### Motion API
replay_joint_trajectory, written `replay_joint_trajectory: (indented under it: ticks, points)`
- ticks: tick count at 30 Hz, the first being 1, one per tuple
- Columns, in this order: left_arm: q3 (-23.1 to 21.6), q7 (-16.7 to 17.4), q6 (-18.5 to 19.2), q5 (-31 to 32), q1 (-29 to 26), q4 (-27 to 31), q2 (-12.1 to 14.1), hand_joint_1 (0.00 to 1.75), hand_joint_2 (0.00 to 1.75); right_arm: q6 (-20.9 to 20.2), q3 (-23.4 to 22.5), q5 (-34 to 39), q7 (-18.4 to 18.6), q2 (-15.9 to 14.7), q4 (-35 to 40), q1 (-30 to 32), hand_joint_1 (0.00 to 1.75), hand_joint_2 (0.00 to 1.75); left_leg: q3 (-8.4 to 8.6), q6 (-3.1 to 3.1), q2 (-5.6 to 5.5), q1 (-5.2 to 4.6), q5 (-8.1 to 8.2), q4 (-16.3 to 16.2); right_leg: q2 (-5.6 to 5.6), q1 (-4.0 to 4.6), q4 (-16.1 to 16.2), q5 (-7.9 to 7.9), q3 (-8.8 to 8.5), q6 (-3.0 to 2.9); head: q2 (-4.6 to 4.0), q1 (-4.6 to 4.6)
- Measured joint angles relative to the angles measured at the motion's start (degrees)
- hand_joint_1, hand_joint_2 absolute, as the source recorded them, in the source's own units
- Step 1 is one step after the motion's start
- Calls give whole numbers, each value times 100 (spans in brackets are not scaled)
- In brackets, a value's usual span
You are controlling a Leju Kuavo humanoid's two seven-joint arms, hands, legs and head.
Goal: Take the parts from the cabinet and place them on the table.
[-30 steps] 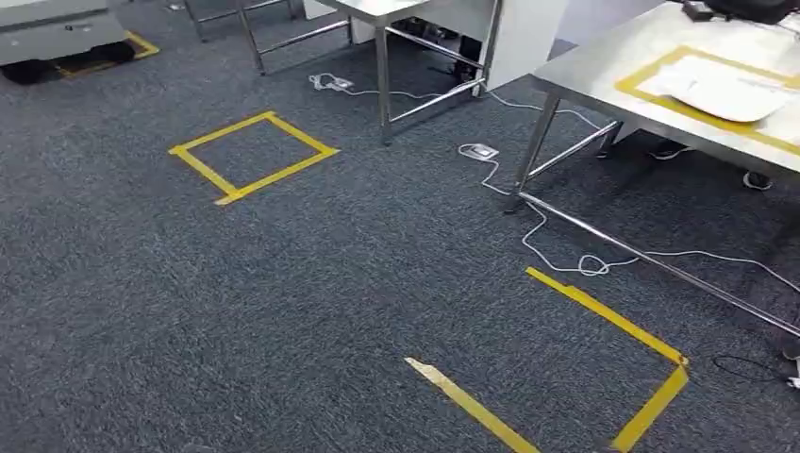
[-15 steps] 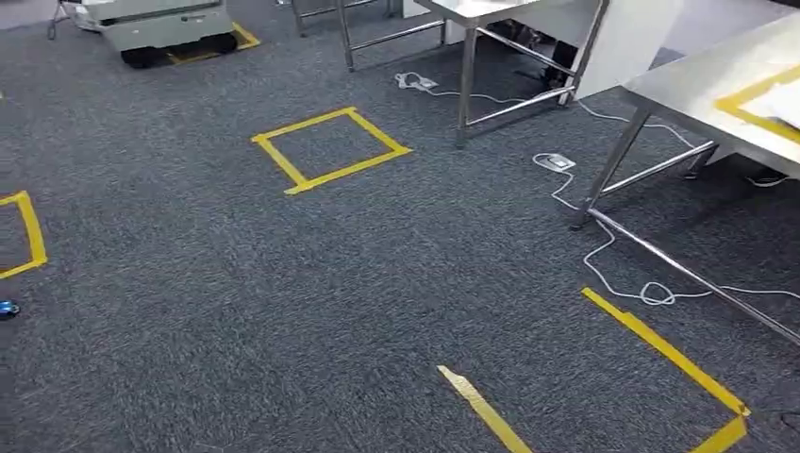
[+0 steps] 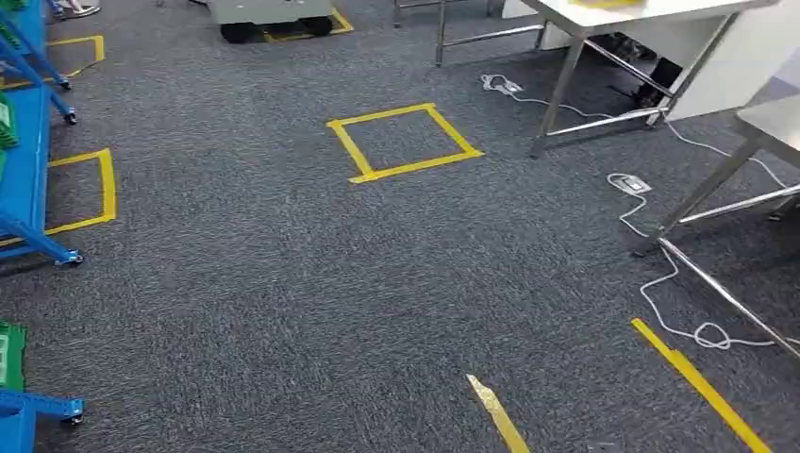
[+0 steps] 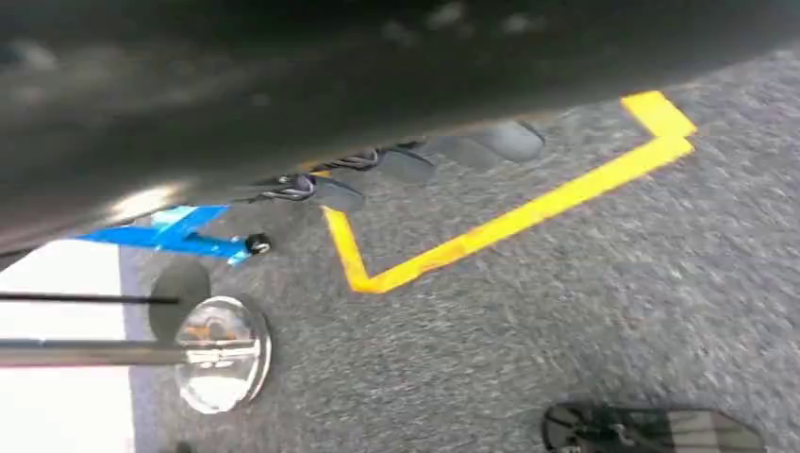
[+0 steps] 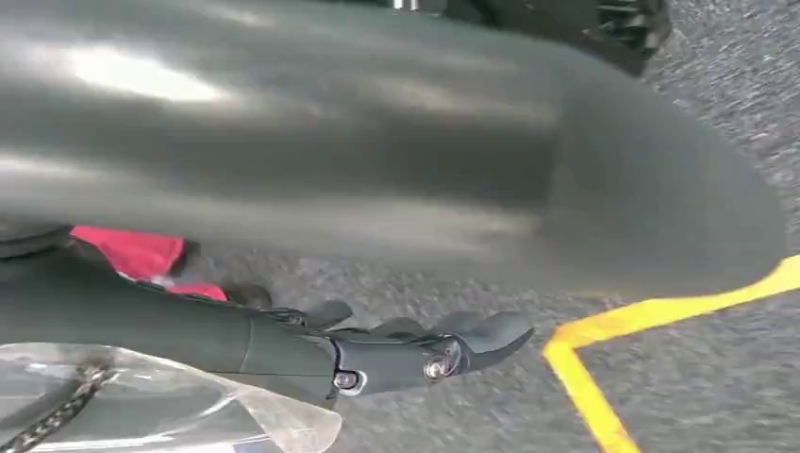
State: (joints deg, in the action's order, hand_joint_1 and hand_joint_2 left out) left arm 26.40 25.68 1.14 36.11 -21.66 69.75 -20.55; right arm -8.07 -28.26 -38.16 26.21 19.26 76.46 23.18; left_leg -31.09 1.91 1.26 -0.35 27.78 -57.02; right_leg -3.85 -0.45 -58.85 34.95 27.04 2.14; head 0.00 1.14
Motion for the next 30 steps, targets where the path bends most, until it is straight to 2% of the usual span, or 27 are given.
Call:
replay_joint_trajectory:
  ticks: [1, 2, 3, 4, 5, 6, 7, 8, 9, 10, 11, 13, 14, 15, 16, 18, 19, 20, 21, 22, 23, 24, 25, 28, 29, 30]
  points:
    - [-22, 9, -7, -9, 7, 4, 0, 0, 0, -18, -4, -11, -15, 0, -4, 3, 0, 0, -11, 12, -72, -1, -7, 0, 202, -12, -440, 215, 215, 11, 0, -22]
    - [-42, 13, -9, -13, 12, 11, 0, 0, 0, -26, -18, -22, -17, 0, -7, 5, 0, 0, -11, 14, -143, -5, -6, -1, 302, -19, -936, 393, 468, 14, 0, -28]
    - [-68, 20, -11, -22, 12, 13, 0, 0, 0, -35, -24, -39, -15, 0, -13, 14, 0, 0, -12, 20, -218, -10, -2, -2, 354, -16, -1394, 516, 738, 19, 0, -26]
    - [-81, 39, -11, -30, 6, 13, 0, 0, 0, -44, -26, -48, -17, -2, -20, 19, 0, 0, -2, 25, -301, -16, 2, -3, 372, -13, -1609, 491, 920, 21, 0, -31]
    - [-94, 52, -13, -48, -5, 13, 0, 0, 0, -52, -30, -57, -17, -2, -24, 18, 0, 0, 14, 26, -370, -18, 8, -3, 377, -14, -1531, 319, 956, 15, 0, -24]
    - [-109, 63, -22, -63, -10, 13, 0, 0, 0, -57, -35, -61, -22, -2, -24, 16, 0, 0, 34, 21, -460, -19, 17, -5, 391, -15, -1203, 29, 872, 4, 0, -31]
    - [-129, 81, -31, -72, -10, 15, 0, 0, 0, -63, -39, -68, -26, -2, -24, 17, 0, 0, 66, 11, -552, -19, 26, -5, 441, -20, -661, -316, 671, -7, 0, -26]
    - [-147, 87, -31, -81, -9, 17, 0, 0, 0, -72, -44, -74, -28, -2, -24, 17, 0, 0, 84, -8, -620, -16, 39, -6, 614, -36, -184, -573, 484, -17, 0, -33]
    - [-157, 87, -31, -87, -2, 17, 0, 0, 0, -79, -55, -83, -31, -2, -31, 12, 0, 0, 82, -33, -674, -37, 54, -18, 921, -53, 5, -518, 404, -28, 0, -28]
    - [-166, 90, -31, -96, 3, 33, 0, 0, 0, -83, -55, -87, -33, 0, -31, 11, 0, 0, 41, -68, -763, -33, 64, -56, 903, -76, 150, -483, 340, -35, 0, -33]
    - [-175, 94, -39, -105, -8, 48, 0, 0, 0, -85, -55, -107, -33, 0, -33, 12, 0, 0, 9, -109, -803, -8, 41, -39, 850, -49, 129, -488, 312, -55, 0, -24]
    - [-177, 105, -52, -133, -46, 48, 2, 0, 0, -90, -68, -133, -35, 0, -35, 4, 0, 0, -21, -181, -930, 22, 10, -26, 738, -23, 140, -515, 299, -136, 0, -26]
    - [-181, 107, -57, -133, -63, 50, 4, 0, 0, -92, -72, -142, -37, 0, -35, 2, 0, 0, -22, -190, -794, 24, 62, -88, 643, -52, 190, -544, 278, -183, 0, -30]
    - [-199, 107, -63, -140, -65, 54, 2, 0, 0, -92, -77, -142, -44, 0, -35, 5, 0, 0, -98, -222, -506, 1, 191, -248, 577, -44, 196, -540, 267, -198, 0, -2]
    - [-216, 109, -77, -149, -48, 63, 7, 0, 0, -98, -74, -144, -46, 0, -35, 17, 0, 0, -277, -252, -341, 6, 416, -610, 481, -34, 196, -528, 264, -220, 0, 44]
    - [-254, 157, -98, -199, -38, 66, 7, 0, 0, -107, -81, -153, -46, 0, -35, 39, 0, 0, -711, -294, -219, 27, 820, -1506, 272, -12, 195, -507, 267, -247, 0, 33]
    - [-276, 199, -103, -212, -54, 66, 7, 0, 0, -122, -90, -157, -46, 0, -35, 38, 0, 0, -840, -305, -201, 38, 880, -1781, 181, -4, 194, -497, 295, -253, 0, 35]
    - [-295, 210, -109, -256, -77, 66, 7, 0, 0, -144, -92, -164, -46, 0, -35, 37, 0, 0, -820, -306, -196, 43, 798, -1766, 101, 1, 194, -482, 304, -254, 0, 31]
    - [-306, 210, -116, -278, -101, 68, 7, 0, 0, -151, -92, -173, -48, 0, -35, 32, 0, 0, -679, -299, -185, 42, 612, -1515, 18, 7, 194, -458, 291, -250, 0, 37]
    - [-313, 208, -118, -317, -117, 81, 9, 0, 0, -157, -94, -177, -50, 0, -35, 29, 0, 0, -429, -275, -136, 40, 385, -1049, -55, 12, 194, -445, 269, -247, 0, 35]
    - [-321, 208, -125, -323, -128, 94, 7, 0, 0, -160, -94, -181, -52, 0, -35, 29, 0, 0, -115, -237, 2, 27, 184, -499, -123, 20, 194, -431, 244, -240, 0, 33]
    - [-352, 208, -131, -337, -128, 118, 9, 0, 0, -162, -92, -184, -52, 0, -35, 31, 0, 0, 133, -179, 398, -19, 146, -86, -177, 32, 193, -417, 134, -224, 0, 35]
    - [-376, 208, -131, -337, -123, 129, 7, 0, 0, -170, -94, -188, -52, 0, -35, 41, 0, 0, 138, -150, 394, -38, 149, -39, -245, 66, 179, -388, 200, -179, 0, 22]
    - [-407, 208, -151, -365, -168, 151, 9, 0, 0, -197, -72, -199, -52, 0, -35, 23, 0, 0, 106, -73, 176, -80, 135, -24, -407, 32, 224, -388, 71, -92, 0, 24]
    - [-413, 210, -155, -367, -189, 164, 0, 0, 0, -197, -50, -208, -52, 0, -22, 24, 0, 0, 170, -23, 102, -18, 63, 83, -375, 28, 209, -341, 83, -46, 0, 20]
    - [-426, 225, -171, -369, -207, 175, 0, 0, 0, -203, -41, -232, -52, 0, -22, 29, 0, 0, 171, -10, 56, -6, 41, 116, -26, 14, 94, -246, 136, -17, 0, -17]
